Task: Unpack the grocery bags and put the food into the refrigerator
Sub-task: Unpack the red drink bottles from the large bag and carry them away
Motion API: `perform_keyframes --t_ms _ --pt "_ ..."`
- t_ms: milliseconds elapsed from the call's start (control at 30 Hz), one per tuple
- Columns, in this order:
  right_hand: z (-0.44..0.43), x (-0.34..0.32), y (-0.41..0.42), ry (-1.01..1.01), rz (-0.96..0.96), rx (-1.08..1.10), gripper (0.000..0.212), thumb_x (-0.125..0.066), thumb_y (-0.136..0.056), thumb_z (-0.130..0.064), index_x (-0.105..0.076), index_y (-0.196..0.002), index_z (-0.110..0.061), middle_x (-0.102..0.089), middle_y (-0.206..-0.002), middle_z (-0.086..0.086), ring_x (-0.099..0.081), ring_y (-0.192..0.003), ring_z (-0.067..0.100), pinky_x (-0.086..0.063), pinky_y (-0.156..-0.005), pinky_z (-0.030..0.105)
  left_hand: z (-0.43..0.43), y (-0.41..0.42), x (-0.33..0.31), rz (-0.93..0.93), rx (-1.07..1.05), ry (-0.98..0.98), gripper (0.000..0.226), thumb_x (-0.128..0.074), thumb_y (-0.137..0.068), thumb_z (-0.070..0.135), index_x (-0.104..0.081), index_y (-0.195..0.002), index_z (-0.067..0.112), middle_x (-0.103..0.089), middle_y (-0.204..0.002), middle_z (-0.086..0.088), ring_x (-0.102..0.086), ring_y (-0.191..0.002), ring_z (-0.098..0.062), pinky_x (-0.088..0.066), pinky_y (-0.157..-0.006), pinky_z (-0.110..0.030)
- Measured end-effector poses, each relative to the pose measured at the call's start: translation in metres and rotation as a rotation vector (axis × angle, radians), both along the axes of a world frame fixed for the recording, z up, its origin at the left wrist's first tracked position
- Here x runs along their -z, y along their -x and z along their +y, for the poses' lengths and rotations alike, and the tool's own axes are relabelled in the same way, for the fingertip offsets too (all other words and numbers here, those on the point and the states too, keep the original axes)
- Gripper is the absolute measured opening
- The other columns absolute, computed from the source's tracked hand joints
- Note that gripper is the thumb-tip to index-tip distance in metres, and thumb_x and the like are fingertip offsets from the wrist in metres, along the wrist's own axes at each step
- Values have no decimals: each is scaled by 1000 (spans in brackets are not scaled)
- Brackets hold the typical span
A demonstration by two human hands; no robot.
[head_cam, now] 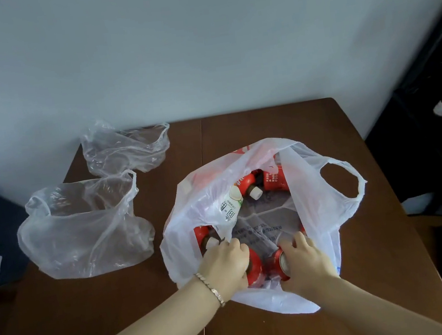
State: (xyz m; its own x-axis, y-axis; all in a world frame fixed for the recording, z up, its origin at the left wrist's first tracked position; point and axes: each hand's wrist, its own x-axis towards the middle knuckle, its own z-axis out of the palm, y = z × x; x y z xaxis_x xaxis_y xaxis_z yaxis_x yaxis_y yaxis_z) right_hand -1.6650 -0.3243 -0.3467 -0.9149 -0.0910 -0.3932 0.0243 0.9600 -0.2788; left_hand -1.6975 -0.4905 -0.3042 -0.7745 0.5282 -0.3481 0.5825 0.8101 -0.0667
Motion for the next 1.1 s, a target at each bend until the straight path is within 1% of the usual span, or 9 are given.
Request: perform_keyframes --t_ms 167,367,467,533,600,700,900,1000,1100 --pt "-10 1 0 26 4 -40 76 -67 -80 -40 -25 -142 -29 -29 -142 2 -31 -131 22 -34 -108 31 4 -4 14 -170 -149 -51 24 -52 -88 11 -46 -111 6 -55 -110 -11 -57 -98 -27 -45 -74 -31" --pt "-37 6 7 -6 39 -152 75 -60 -74 -63 -33 -137 -34 -32 -141 1 -26 -132 27 -22 -110 45 -25 24 14 -429 -359 -368 21 -56 -84 40 -52 -78 20 -53 -95 1 -55 -83 -15 -49 -76 -28" --pt "-53 7 14 -15 78 -210 68 -54 -75 -65 -38 -134 -37 -44 -134 2 -35 -130 30 -21 -107 57 -40 38 25 -112 -241 -109 20 -44 -93 28 -57 -101 16 -49 -114 -2 -51 -100 -20 -45 -89 -33" --pt "-59 10 17 5 203 -174 55 -46 -65 -71 -60 -108 -38 -63 -96 -1 -62 -96 26 -44 -87 59 -45 37 43 -28 -131 92 25 -50 -91 19 -52 -115 18 -45 -123 -4 -46 -113 -24 -39 -96 -35" --pt "-60 15 19 20 315 -146 41 -52 -55 -68 -65 -79 -37 -59 -68 -8 -63 -64 17 -55 -68 49 -46 37 64 0 -109 213 33 -56 -88 16 -48 -120 21 -38 -131 -4 -38 -124 -28 -34 -103 -42" --pt "-62 19 18 14 389 -149 31 -64 -54 -60 -64 -70 -33 -56 -68 -7 -60 -61 15 -54 -66 46 -43 45 81 72 42 333 43 -58 -90 21 -41 -129 19 -32 -139 -8 -36 -128 -29 -35 -103 -44" --pt "-59 24 14 -35 373 -76 36 -41 -70 -58 -63 -76 -30 -60 -74 -4 -62 -69 21 -53 -65 49 -34 49 88 79 317 553 42 -52 -93 19 -41 -130 2 -25 -137 -18 -47 -114 -34 -51 -83 -45" --pt "-53 22 15 -78 344 -79 39 -44 -70 -61 -63 -77 -28 -60 -69 -4 -61 -62 20 -53 -62 48 -34 46 85 97 321 612 39 -51 -93 10 -41 -128 -2 -29 -135 -22 -50 -110 -39 -51 -81 -41" --pt "-51 22 16 -116 332 -119 39 -58 -63 -63 -63 -75 -26 -60 -67 -5 -61 -60 18 -53 -61 46 -39 45 66 80 164 504 29 -50 -92 4 -48 -121 1 -40 -127 -24 -49 -110 -44 -48 -84 -45"
